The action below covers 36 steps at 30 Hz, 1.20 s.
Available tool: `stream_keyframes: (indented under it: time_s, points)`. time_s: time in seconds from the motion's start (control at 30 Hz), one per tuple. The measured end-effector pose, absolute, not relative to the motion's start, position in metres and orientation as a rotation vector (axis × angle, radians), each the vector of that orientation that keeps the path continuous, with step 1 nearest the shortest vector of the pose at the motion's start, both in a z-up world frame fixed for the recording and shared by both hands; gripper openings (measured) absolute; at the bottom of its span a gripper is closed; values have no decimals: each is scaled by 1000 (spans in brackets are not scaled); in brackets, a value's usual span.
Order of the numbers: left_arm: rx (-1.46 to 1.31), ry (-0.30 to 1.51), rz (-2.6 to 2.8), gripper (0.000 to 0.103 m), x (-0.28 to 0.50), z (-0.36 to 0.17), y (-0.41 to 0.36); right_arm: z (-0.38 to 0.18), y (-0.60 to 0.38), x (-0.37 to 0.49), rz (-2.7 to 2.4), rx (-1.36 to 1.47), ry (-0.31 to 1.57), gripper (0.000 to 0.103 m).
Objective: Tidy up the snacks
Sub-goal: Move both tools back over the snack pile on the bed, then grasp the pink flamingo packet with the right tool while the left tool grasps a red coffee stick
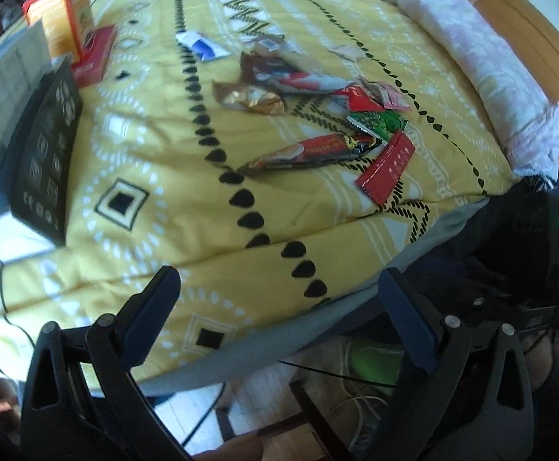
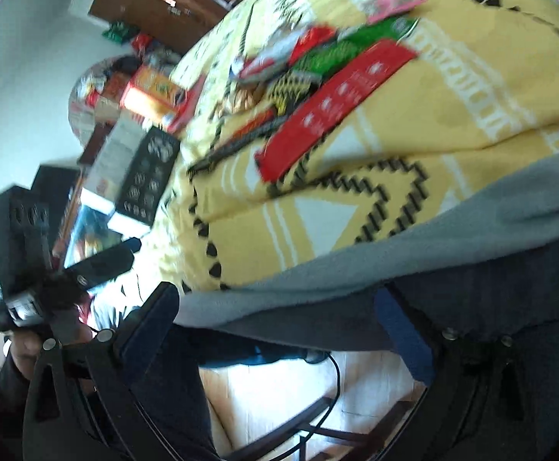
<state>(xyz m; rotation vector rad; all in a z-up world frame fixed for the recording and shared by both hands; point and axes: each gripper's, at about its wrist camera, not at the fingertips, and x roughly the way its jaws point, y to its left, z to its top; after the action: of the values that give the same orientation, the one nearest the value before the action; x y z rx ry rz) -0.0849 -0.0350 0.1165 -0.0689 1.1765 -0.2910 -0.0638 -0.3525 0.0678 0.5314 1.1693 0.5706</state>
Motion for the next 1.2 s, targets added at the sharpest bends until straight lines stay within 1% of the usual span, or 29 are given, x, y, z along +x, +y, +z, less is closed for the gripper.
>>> stream_keyframes:
  time_s: [0.07,0.13,0.17,0.23,0.27,0.3,0.33,0.4,0.43,0.47,0.57,0.63,0.7,0.87,0.9,0.93,0.97,1.03,1.1,1.17,1.2]
  points:
    - [-3,1139,-294,103,-79,122,-38,91,-355,-67,555,455,1093,103]
    - [80,1068,-291,103,-71,128,-39,133,-349,-79,512,277,937,103]
    - [108,1042,-293,103,-67,129,-39,158,-347,-88,483,189,816,103]
    - [162,994,-298,103,-56,129,-38,191,-347,-108,412,99,598,103]
    - [180,981,-310,103,-49,126,-38,196,-348,-115,389,81,521,103]
    - [188,977,-328,103,-42,123,-38,193,-352,-117,388,94,496,103]
    - [197,984,-352,103,-36,119,-39,186,-355,-112,406,124,538,103]
    - [239,980,-385,103,-28,114,-48,161,-361,-90,434,219,735,103]
    - [260,979,-422,103,-23,112,-55,153,-366,-86,437,266,768,103]
    - [273,980,-451,103,-21,111,-61,148,-368,-85,431,276,777,101]
    - [334,981,-512,102,-9,102,-86,140,-362,-80,434,238,809,101]
    - [367,997,-543,83,1,90,-101,136,-359,-79,440,212,821,101]
    - [363,1025,-544,80,10,78,-106,133,-355,-77,453,192,834,101]
    - [201,1102,-571,79,29,63,-96,123,-356,-75,459,178,869,101]
    - [192,1101,-571,71,27,63,-96,122,-354,-75,458,176,873,101]
    - [194,1095,-569,60,23,63,-96,121,-353,-74,458,173,875,101]
    - [200,1089,-557,56,20,65,-96,122,-352,-74,457,172,875,101]
    - [180,1087,-536,39,15,68,-92,124,-351,-70,456,168,873,101]
    - [152,1082,-505,33,10,72,-82,127,-349,-62,442,151,872,99]
    - [98,1073,-463,31,6,77,-67,134,-350,-46,414,128,873,94]
    - [79,1067,-442,29,5,79,-61,138,-353,-35,385,123,872,94]
